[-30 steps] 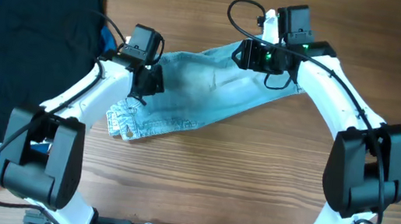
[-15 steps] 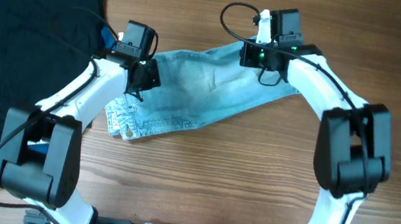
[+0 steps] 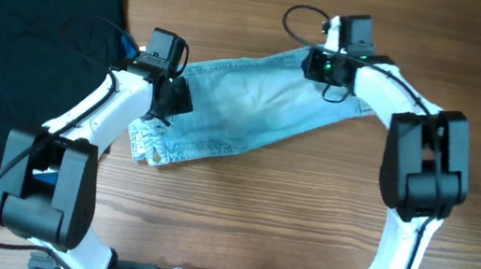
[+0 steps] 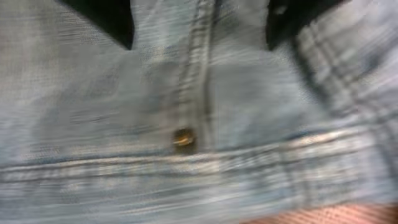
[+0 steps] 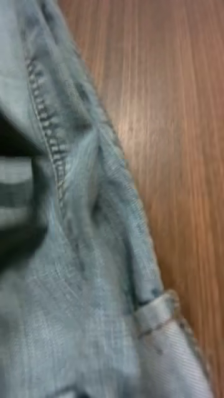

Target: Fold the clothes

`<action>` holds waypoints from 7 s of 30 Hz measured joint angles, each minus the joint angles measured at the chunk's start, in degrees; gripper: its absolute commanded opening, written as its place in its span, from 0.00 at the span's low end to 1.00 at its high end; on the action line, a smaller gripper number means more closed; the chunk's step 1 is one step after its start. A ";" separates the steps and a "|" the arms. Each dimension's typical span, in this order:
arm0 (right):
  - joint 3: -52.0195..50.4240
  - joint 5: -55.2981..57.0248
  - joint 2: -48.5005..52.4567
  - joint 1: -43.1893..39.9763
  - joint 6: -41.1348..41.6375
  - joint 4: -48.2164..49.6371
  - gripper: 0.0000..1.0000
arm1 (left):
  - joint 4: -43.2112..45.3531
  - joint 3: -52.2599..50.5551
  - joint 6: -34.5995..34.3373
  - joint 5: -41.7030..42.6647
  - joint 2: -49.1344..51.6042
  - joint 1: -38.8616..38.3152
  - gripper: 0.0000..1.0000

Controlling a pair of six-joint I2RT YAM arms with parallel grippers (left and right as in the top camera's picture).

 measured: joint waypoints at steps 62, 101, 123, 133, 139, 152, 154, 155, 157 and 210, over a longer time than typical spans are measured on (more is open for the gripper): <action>-1.03 -4.33 -28.72 -14.27 -6.40 -33.68 0.04 | -2.25 0.83 8.48 15.98 5.35 3.74 0.04; -2.29 -8.24 -3.91 -10.03 -4.31 -23.54 0.04 | -15.54 18.67 16.20 17.73 -4.66 -0.31 0.04; -2.82 -9.53 -3.72 -10.03 -3.91 -22.53 0.04 | 22.47 18.69 -4.57 15.89 8.39 -29.68 0.09; -2.82 -11.19 -3.72 -10.05 -3.87 -21.92 0.04 | 24.94 18.69 -5.46 15.39 11.56 -31.63 0.05; -0.74 -13.38 -9.35 -11.89 -3.26 -24.24 0.04 | 27.56 18.69 -5.88 15.26 11.56 -31.63 0.08; 1.49 -13.31 -30.08 -20.98 -0.98 -27.67 0.10 | 35.12 18.80 -6.38 15.54 11.54 -30.84 1.00; 1.49 -13.31 -30.08 -20.98 -1.03 -27.85 0.10 | 33.83 18.80 -6.38 15.54 11.04 -29.81 1.00; 1.49 -13.31 -30.08 -20.98 -1.20 -28.13 0.11 | 32.65 18.80 -6.32 15.54 10.40 -29.18 1.00; 1.49 -13.31 -30.03 -20.92 -2.08 -29.16 0.21 | 27.93 18.80 -6.25 15.54 7.02 -27.21 1.00; -5.46 2.71 -7.63 -14.56 -8.72 -28.98 0.43 | -4.50 19.85 4.22 10.47 -2.25 -9.22 1.00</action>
